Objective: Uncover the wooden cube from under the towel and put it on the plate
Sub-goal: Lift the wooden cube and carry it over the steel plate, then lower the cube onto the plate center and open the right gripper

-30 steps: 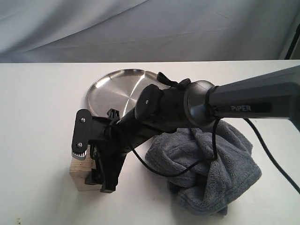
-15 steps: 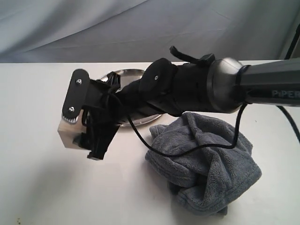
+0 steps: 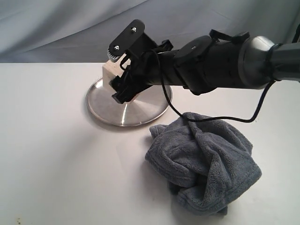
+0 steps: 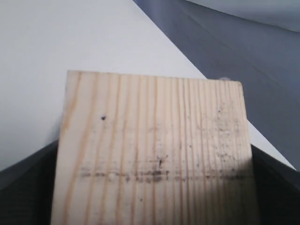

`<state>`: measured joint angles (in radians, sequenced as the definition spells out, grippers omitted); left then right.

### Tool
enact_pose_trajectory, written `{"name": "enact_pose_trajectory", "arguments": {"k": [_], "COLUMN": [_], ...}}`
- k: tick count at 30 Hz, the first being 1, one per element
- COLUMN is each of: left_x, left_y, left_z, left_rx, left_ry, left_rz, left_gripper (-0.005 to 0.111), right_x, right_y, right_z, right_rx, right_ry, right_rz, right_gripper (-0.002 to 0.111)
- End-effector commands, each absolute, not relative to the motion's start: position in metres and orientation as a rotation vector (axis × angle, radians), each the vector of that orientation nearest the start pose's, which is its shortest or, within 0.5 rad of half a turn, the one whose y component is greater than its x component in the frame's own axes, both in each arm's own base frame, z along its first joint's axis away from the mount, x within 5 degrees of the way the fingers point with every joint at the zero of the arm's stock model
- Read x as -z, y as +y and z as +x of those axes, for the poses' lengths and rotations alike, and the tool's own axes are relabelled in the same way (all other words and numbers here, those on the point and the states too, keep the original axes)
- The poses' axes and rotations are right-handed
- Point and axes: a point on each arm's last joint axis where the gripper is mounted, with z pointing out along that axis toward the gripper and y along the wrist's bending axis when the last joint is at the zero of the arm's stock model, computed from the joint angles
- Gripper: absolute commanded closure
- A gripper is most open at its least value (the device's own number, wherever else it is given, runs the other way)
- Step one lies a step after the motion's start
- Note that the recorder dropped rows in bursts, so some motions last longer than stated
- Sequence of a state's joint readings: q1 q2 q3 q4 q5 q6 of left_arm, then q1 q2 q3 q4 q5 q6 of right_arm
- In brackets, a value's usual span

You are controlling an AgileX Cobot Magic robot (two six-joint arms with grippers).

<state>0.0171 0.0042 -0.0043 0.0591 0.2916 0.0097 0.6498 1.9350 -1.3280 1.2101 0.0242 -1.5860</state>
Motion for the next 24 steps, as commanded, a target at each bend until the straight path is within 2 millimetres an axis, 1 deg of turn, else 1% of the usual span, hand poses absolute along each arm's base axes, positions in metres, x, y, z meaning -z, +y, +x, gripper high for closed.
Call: {"name": "enact_pose_trajectory", "arguments": {"k": [1, 6, 7, 11, 13, 16, 18, 23, 24], "left_x": [-0.188, -0.188, -0.188, -0.188, -0.188, -0.188, -0.188, -0.188, -0.188], "left_y": [0.002, 0.002, 0.002, 0.002, 0.002, 0.002, 0.002, 0.002, 0.002], "left_z": [0.055, 0.055, 0.055, 0.055, 0.055, 0.055, 0.055, 0.055, 0.055], "left_rx": [-0.073, -0.073, -0.073, -0.073, -0.075, -0.074, -0.074, -0.074, -0.074], "left_ry": [1.766, 1.766, 1.766, 1.766, 1.766, 1.766, 1.766, 1.766, 1.766], "left_rz": [0.038, 0.038, 0.038, 0.038, 0.040, 0.039, 0.039, 0.039, 0.039], "left_gripper": [0.107, 0.107, 0.107, 0.107, 0.107, 0.107, 0.107, 0.107, 0.107], "right_x": [-0.226, -0.222, -0.224, -0.221, -0.215, -0.207, -0.196, -0.177, -0.176], "right_y": [0.263, 0.279, 0.281, 0.287, 0.288, 0.284, 0.279, 0.276, 0.275], "right_z": [0.364, 0.384, 0.388, 0.403, 0.412, 0.424, 0.431, 0.436, 0.437], "right_rx": [-0.160, -0.191, -0.198, -0.233, -0.260, -0.266, -0.255, -0.222, -0.209], "right_ry": [1.834, 1.824, 1.816, 1.824, 1.845, 1.868, 1.891, 1.924, 1.924], "right_rz": [-0.968, -0.938, -0.923, -0.875, -0.837, -0.790, -0.779, -0.778, -0.770], "right_gripper": [0.108, 0.108, 0.108, 0.108, 0.108, 0.108, 0.108, 0.108, 0.108]}}
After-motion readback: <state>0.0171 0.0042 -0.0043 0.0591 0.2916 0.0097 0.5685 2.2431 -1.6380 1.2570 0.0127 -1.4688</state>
